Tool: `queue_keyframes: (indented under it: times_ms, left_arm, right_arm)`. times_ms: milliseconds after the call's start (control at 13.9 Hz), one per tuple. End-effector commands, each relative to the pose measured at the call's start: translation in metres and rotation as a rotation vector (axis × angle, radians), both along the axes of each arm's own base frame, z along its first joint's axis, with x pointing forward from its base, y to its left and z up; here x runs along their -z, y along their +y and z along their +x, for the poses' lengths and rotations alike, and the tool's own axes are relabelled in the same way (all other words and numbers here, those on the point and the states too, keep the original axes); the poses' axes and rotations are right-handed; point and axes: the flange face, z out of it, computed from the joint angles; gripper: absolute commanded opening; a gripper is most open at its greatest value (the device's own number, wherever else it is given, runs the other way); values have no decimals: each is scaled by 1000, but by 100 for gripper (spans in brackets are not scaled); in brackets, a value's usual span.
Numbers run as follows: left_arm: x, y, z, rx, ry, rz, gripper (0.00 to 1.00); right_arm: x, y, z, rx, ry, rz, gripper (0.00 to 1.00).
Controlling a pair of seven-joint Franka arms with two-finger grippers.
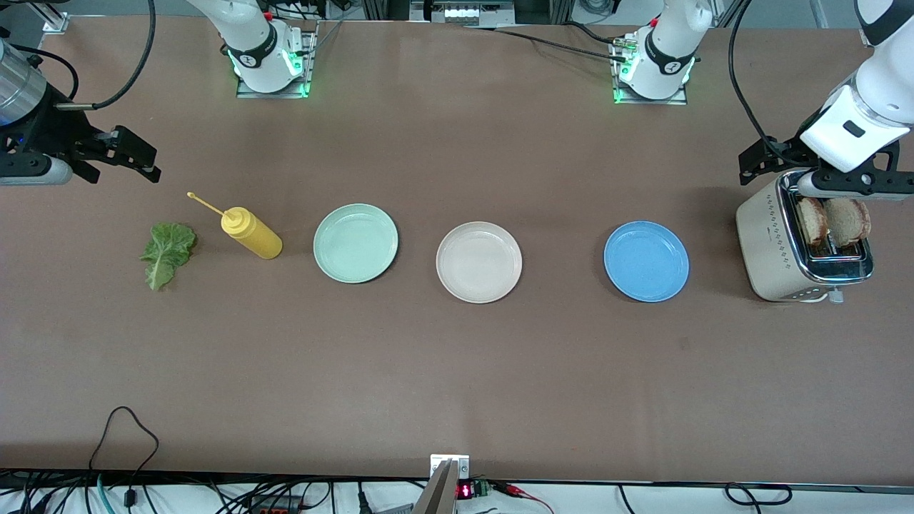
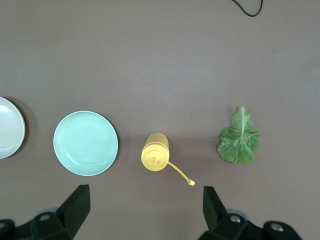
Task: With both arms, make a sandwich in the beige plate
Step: 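Lower the left gripper into the toaster and grasp a bread slice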
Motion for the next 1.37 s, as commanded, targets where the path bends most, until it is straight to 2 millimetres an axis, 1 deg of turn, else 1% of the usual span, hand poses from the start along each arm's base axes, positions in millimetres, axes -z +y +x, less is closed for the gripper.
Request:
queue_keyframes:
  times_ms: [0,144,288,504,576,648,792,864,936,1008,1080,1152,1224,1296]
  left_arm:
    - [-4,1,1,-8,5,-18,100]
    - [-7,1,5,-9,-1,-15,100]
    - [-4,0,7,-7,3,-15,100]
    - [-3,0,6,-22,15,-15,100]
    - [3,0,7,-22,35,-15,100]
    - [15,-2,11,-21,75,-12,100]
    - [33,-2,29,-25,134,-7,100]
    - [28,1,35,-29,156,-5,100]
    - [13,4,39,-23,161,7,100]
    - [4,10,39,-20,183,7,100]
    - [0,29,36,-21,207,5,100]
    - [1,54,34,-31,211,11,100]
    - [3,67,34,-33,214,16,100]
    - [8,88,34,-43,213,33,100]
  right_arm:
    - [-9,5,-5,-21,11,2,100]
    - [-8,5,-5,-21,11,2,100]
    - [-8,4,-5,-20,11,2,100]
    - [-8,-6,-4,-4,12,0,100]
    - [-7,3,-5,-18,14,-3,100]
    - [-7,9,-6,-27,14,-4,100]
    - [-7,14,-6,-35,14,-2,100]
    - [-8,12,-6,-32,12,-3,100]
    - [-8,8,-6,-27,12,-2,100]
    - [-8,7,-6,-26,12,-1,100]
    - [-7,6,-6,-24,15,-1,100]
    - [-7,5,-5,-23,14,-1,100]
    - [-7,5,-5,-23,15,-1,100]
    - [-6,5,-5,-21,17,-2,100]
